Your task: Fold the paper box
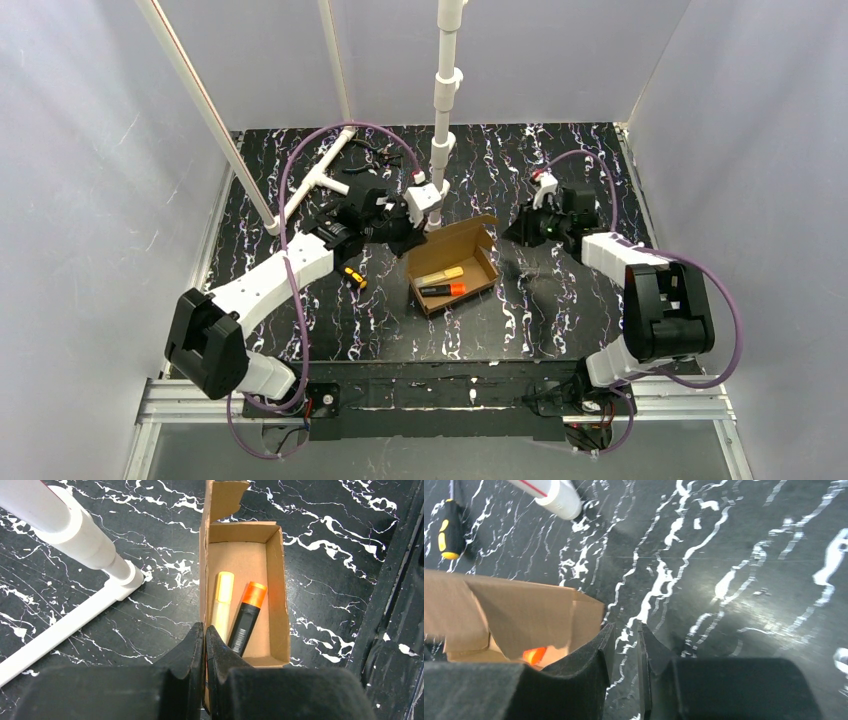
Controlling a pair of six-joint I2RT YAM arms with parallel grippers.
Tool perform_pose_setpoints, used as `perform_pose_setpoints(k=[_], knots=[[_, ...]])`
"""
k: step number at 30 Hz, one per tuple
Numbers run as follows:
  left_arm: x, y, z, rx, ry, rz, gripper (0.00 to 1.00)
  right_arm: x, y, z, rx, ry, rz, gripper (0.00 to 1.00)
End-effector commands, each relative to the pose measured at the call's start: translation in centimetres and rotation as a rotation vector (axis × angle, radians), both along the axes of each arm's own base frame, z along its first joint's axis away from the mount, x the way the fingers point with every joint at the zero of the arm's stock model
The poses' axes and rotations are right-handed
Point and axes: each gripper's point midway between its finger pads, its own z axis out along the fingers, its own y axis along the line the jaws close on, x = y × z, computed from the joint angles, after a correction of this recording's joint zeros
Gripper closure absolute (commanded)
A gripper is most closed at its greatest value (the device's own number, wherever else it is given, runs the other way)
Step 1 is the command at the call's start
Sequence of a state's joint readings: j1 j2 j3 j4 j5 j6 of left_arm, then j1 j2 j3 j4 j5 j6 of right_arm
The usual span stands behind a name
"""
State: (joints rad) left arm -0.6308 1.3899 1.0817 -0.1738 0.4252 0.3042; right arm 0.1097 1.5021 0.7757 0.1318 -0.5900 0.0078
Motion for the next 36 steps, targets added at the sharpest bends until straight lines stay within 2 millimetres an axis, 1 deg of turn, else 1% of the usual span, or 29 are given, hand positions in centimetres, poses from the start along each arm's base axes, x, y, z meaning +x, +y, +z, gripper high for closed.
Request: perform_pose_setpoints(k=[1,2,3,5,8,10,13,16,19,21,22,24,26,28,30,31,32,33,36], knots=[[0.6,-1.0,1.7,-0.020,-0.036,-0.017,1.00,1.2,3.1,2.2,0.055,-0.077,0.060,0.70],[0.6,-1.1,1.7,-0.026,-0.031,-0.010,0.99,1.0,3.4,2.2,0.058,-0.079,0.073,0.70],[0.7,-1.2,1.7,-0.032,-0.023,-0.002,0.95,0.9,3.6,2.2,0.062,-0.083,0.086,0.70],[0.9,-1.3,1.5,-0.045,-0.007,0.018,0.91,0.5,4.2,2.3,0.077,-0.087,0.116,0.70],[1.4,-1.4,1.1,-0.053,0.025,0.069,0.78,-0.2,5.2,2.2,0.098,-0.076,0.164,0.70],[1.6,-1.4,0.9,-0.059,0.057,0.108,0.73,-0.5,5.3,2.4,0.104,-0.079,0.178,0.70],[2.1,-0.9,1.0,-0.069,0.095,0.194,0.62,-0.6,5.2,2.4,0.094,-0.088,0.178,0.70],[2.2,-0.5,2.2,-0.110,0.101,0.255,0.53,-0.6,5.1,2.1,0.083,-0.086,0.176,0.70],[2.0,0.3,3.9,-0.157,0.092,0.321,0.40,-0.5,4.9,1.8,0.071,-0.086,0.176,0.70],[2.2,1.5,4.9,-0.169,0.069,0.393,0.30,-0.4,4.9,1.6,0.065,-0.084,0.174,0.70],[2.2,2.1,5.2,-0.173,0.059,0.430,0.28,-0.3,4.9,1.6,0.063,-0.082,0.173,0.70],[2.0,3.5,5.9,-0.188,0.034,0.487,0.27,-0.3,4.9,1.5,0.062,-0.080,0.174,0.70],[1.6,5.3,5.7,-0.193,0.020,0.568,0.27,-0.3,5.0,1.3,0.062,-0.074,0.175,0.70],[1.4,8.1,5.4,-0.205,0.011,0.719,0.27,-0.2,4.9,1.2,0.048,-0.087,0.186,0.70],[0.8,11.2,4.5,-0.213,0.020,0.882,0.28,-0.1,5.0,1.2,0.044,-0.088,0.189,0.70],[0.1,12.5,3.9,-0.230,0.031,0.941,0.34,-0.1,5.0,1.3,0.043,-0.092,0.190,0.70],[-0.5,13.2,2.9,-0.247,0.052,0.982,0.40,-0.1,5.0,1.3,0.042,-0.092,0.190,0.70],[-1.1,13.4,1.7,-0.269,0.079,0.991,0.45,-0.1,5.0,1.2,0.041,-0.093,0.192,0.70],[-2.1,12.8,-1.9,-0.298,0.189,0.987,0.56,0.0,5.1,1.1,0.035,-0.087,0.193,0.70]])
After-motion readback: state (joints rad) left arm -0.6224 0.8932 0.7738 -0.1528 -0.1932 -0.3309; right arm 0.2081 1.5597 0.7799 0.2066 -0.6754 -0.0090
